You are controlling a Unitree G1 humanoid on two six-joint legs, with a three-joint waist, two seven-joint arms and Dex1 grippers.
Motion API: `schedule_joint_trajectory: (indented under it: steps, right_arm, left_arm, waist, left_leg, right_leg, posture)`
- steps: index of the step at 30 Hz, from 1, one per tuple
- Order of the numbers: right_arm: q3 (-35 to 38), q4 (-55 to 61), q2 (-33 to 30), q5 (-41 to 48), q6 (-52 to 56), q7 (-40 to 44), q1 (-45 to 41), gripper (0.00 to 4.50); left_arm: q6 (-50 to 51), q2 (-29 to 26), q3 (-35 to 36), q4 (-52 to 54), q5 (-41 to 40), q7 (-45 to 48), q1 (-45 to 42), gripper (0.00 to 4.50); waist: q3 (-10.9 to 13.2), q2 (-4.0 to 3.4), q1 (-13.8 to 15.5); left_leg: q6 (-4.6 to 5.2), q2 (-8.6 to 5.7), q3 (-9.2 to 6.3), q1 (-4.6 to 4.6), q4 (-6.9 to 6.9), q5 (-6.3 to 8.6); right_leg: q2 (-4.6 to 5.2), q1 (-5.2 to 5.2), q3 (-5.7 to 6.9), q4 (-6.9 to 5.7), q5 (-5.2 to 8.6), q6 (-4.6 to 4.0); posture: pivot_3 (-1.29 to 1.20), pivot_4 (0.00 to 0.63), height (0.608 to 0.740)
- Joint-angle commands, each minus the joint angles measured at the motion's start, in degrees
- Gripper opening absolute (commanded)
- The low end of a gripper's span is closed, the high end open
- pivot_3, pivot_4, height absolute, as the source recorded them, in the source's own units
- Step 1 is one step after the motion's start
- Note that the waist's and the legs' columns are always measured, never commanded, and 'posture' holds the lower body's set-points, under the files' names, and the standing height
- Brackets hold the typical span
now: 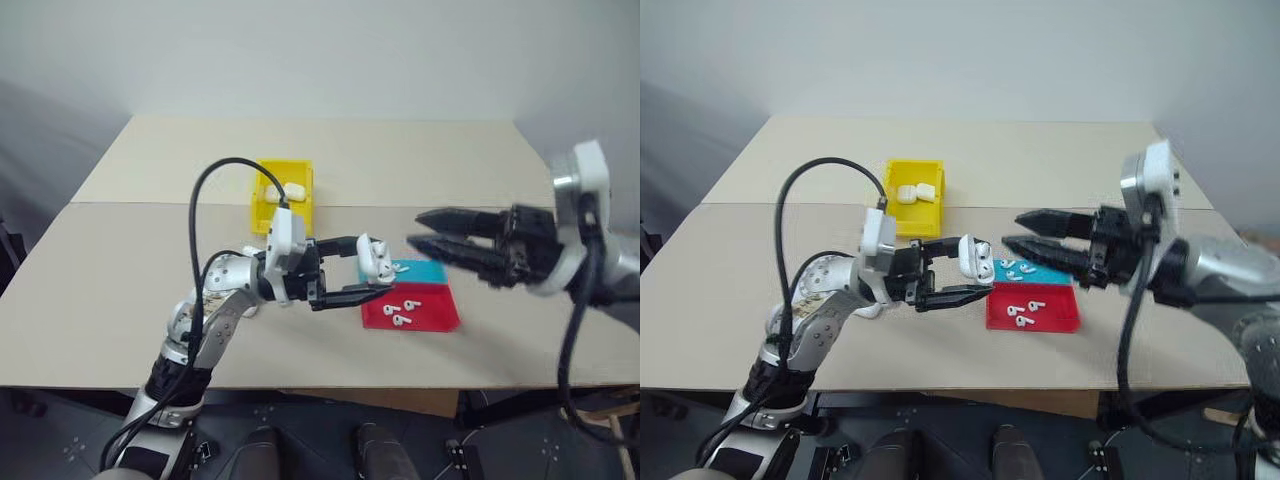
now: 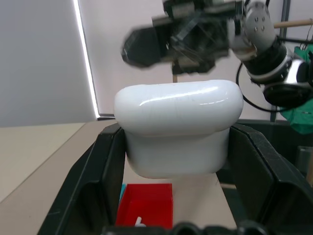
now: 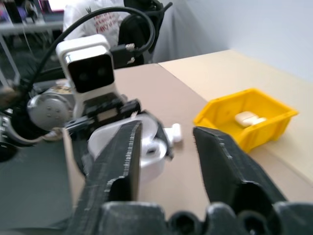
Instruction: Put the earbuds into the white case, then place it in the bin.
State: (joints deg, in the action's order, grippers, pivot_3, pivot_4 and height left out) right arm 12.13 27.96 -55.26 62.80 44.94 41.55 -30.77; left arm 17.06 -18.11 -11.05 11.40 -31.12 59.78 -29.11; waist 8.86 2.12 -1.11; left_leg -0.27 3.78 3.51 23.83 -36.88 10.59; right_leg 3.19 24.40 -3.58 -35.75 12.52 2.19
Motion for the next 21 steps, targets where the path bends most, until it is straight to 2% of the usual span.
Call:
schedule_joint_trajectory:
  steps: [1,2,3,7,12,17,21]
  right_arm:
    - [-5.75,-2.23,-1.06,-7.45,-2.96,6.02,-8.25,0.68]
    - [-7.00,-2.83,-1.08,-9.09,-3.40,7.55,-9.75,0.22]
    - [-8.64,-3.37,-1.31,-10.98,-3.70,9.25,-11.27,0.03]
    - [-19.11,-5.16,-1.75,-22.41,-7.23,17.78,-18.92,0.03]
    - [-24.60,-5.32,0.45,-28.51,-8.89,22.93,-22.62,0.03]
    - [-27.64,-4.88,-1.43,-35.41,-11.17,27.39,-21.15,0.03]
    - [-25.55,-5.20,-3.78,-37.68,-12.15,28.95,-18.28,0.03]
  left_arm:
    - [-2.78,1.68,-1.13,-2.04,2.10,0.29,-2.35,2.82]
    - [-3.31,2.07,-1.36,-2.74,2.72,0.31,-2.64,2.82]
    - [-4.15,2.47,-1.73,-3.62,3.71,0.24,-2.99,2.82]
    - [-5.95,5.26,-2.77,-7.21,6.05,-0.73,-4.56,2.82]
    - [-6.71,6.54,-2.91,-8.39,7.23,-0.59,-4.80,2.82]
    - [-6.90,6.29,-2.62,-7.20,7.40,-0.67,-3.85,2.82]
    - [-6.75,5.78,-1.61,-5.82,7.28,-1.47,-2.96,2.82]
  waist:
    - [0.00,-0.03,0.04]
    - [0.00,-0.03,0.11]
    - [0.00,-0.04,0.21]
    - [-0.01,-0.05,0.32]
    - [-0.01,-0.05,0.39]
    - [-0.01,-0.05,0.38]
    - [-0.01,-0.06,0.42]
  left_leg:
    - [0.00,-0.03,0.03,0.05,0.04,0.00]
    - [0.00,-0.02,0.05,0.09,0.04,0.00]
    - [0.01,-0.02,0.03,0.17,0.05,0.00]
    - [0.03,-0.04,0.07,0.56,0.04,0.01]
    - [0.04,-0.04,0.04,0.72,0.04,0.02]
    - [0.04,-0.04,0.04,0.72,0.04,0.02]
    - [0.04,-0.04,0.04,0.69,0.02,0.02]
  right_leg:
    - [0.01,0.08,-0.04,0.00,0.00,0.00]
    - [0.01,0.14,-0.05,0.00,0.00,0.00]
    - [0.01,0.18,-0.04,0.00,0.00,0.00]
    - [0.02,0.58,-0.07,-0.02,-0.02,0.01]
    - [0.01,0.75,-0.04,-0.07,-0.23,0.23]
    - [0.01,0.76,-0.03,-0.09,-0.37,0.03]
    - [0.01,0.73,-0.01,-0.10,-0.36,0.02]
  posture:
    - [0.00,0.150,0.740]
    - [0.00,0.150,0.740]
    - [0.00,0.150,0.740]
    - [0.00,0.150,0.740]
    - [0.00,0.150,0.740]
    - [0.00,0.150,0.740]
    - [0.00,0.150,0.740]
